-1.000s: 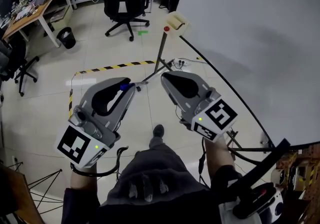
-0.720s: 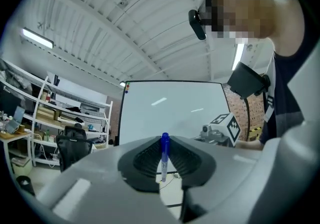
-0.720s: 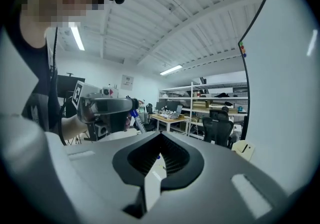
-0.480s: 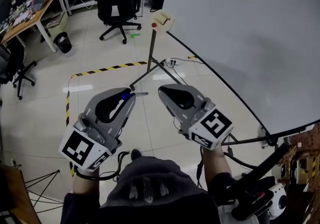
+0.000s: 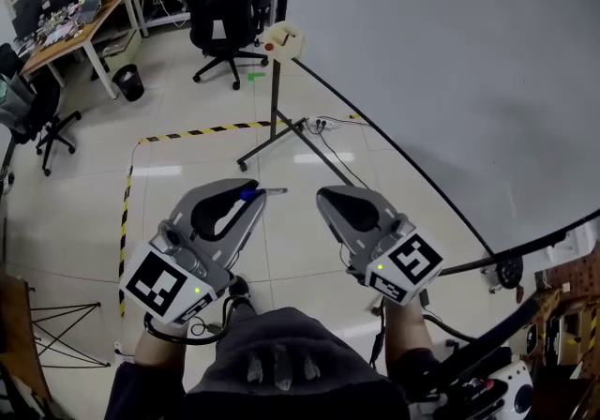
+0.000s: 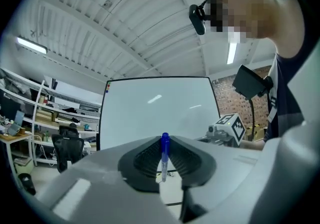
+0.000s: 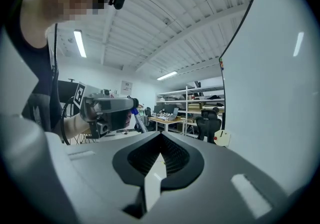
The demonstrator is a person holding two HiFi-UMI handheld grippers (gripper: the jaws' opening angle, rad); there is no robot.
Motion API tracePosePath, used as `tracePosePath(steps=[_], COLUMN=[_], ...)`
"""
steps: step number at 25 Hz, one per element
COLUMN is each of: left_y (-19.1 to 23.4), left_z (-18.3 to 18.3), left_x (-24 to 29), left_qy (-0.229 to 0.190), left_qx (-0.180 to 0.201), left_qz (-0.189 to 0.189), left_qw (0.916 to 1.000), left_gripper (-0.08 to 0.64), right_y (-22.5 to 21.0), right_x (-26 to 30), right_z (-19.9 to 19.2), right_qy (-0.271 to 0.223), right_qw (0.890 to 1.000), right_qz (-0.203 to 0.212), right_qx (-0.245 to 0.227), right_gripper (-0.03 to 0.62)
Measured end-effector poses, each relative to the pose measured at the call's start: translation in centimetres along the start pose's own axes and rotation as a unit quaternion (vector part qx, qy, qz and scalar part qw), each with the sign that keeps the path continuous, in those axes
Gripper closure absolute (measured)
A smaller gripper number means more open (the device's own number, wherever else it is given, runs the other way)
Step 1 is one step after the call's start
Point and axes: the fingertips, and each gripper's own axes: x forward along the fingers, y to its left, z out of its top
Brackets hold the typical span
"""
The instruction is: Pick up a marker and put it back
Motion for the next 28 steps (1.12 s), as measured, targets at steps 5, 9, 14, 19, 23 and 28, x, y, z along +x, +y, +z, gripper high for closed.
tracePosePath(steps=[5,9,14,19,23,28], left_y=[-5.3,-7.4,-8.4,-9.2,-9.4,-9.6], left_z=[0.8,2.5,3.8,4.2,4.0,3.0], left_x=[0.3,-0.5,-2.4,-6.6,-10.6,-15.1], left_qy=[0.005,-0.002,-0.009,-0.015,-0.017,-0.016], left_qx=[0.004,0.006,0.014,0.008,0.003,-0.011], left_qz=[0.017,0.037,0.048,0.053,0.058,0.041], left_qw=[0.9998,0.9993,0.9987,0.9984,0.9982,0.9990], left_gripper=[0.509,0.509,0.509,0.509,0.509,0.509], right_y=[0.7,1.7,3.3,7.3,10.7,15.5], right_x=[-5.6,-6.7,-6.7,-6.2,-4.8,-3.5], right_z=[0.0,0.4,0.5,0.9,1.1,0.5], right_qy=[-0.012,-0.025,-0.033,-0.025,-0.017,0.000], right_qw=[1.000,0.999,0.999,0.999,0.999,0.999], right_qz=[0.008,0.024,0.040,0.046,0.046,0.052], right_qx=[-0.001,0.005,0.009,0.001,0.000,-0.006], right_gripper=[0.592,0.592,0.592,0.592,0.592,0.592])
